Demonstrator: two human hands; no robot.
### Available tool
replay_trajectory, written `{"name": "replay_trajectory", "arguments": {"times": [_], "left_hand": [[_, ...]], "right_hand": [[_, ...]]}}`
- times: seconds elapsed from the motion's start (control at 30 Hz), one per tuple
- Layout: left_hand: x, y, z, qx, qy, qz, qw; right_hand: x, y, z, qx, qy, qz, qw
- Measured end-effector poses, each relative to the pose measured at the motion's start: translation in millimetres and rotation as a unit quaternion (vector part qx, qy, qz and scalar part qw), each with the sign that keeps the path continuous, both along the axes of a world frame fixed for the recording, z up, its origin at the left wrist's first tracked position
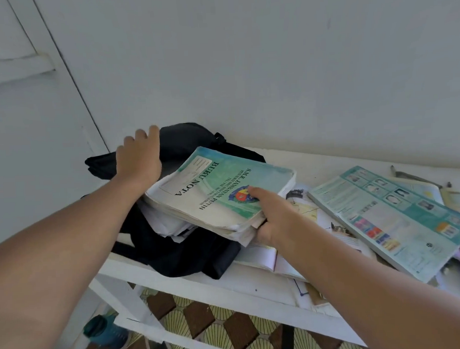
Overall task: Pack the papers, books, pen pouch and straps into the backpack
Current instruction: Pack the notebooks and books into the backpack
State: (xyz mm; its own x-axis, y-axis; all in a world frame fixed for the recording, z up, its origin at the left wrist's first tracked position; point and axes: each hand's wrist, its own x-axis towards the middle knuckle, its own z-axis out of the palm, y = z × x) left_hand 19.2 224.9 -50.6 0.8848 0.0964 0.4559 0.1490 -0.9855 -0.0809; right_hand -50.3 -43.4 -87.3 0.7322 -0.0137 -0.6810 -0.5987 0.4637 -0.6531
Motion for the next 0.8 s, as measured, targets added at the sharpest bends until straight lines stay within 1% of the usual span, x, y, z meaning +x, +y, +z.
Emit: {"name": "replay_trajectory", "arguments": {"times": [0.13,0.3,0.4,0.47,0.53,0.57,0.7,0.8], "left_hand": [[2.3,6.1,13.3,-0.014,-0.028,-0.038,0.999],[-3.7,13.1,24.3,-0.014,-0.049,-0.038,0.998],[-3.7,6.7,19.4,0.01,0.023,-0.056,0.998],[-0.8,0.9,11.0,0.028,0.08,-0.042,0.995],[3.8,-3.0,4.3,0.022,0.096,-0.031,0.995],[5.8,-5.0,3.8,0.016,0.091,-0.026,0.995],[10.2,-5.2,17.8,-0.02,0.017,-0.004,1.0],[9.1,-4.2,26.8,-0.048,-0.013,-0.003,0.999]], "right_hand": [[14.2,36.3,5.6,-0.005,-0.005,-0.024,1.0],[24.5,78.4,3.2,-0.015,-0.008,-0.017,1.0],[20.0,86.5,-4.4,-0.016,-0.001,-0.02,1.0],[19.7,87.0,-6.9,-0.017,0.001,-0.02,1.0],[18.9,86.4,-10.1,-0.019,0.0,-0.022,1.0],[18.2,85.7,-11.3,-0.018,-0.003,-0.021,1.0],[13.4,82.1,-14.9,-0.01,-0.009,-0.02,1.0],[4.0,74.2,-15.6,-0.003,0.001,-0.017,1.0]]}}
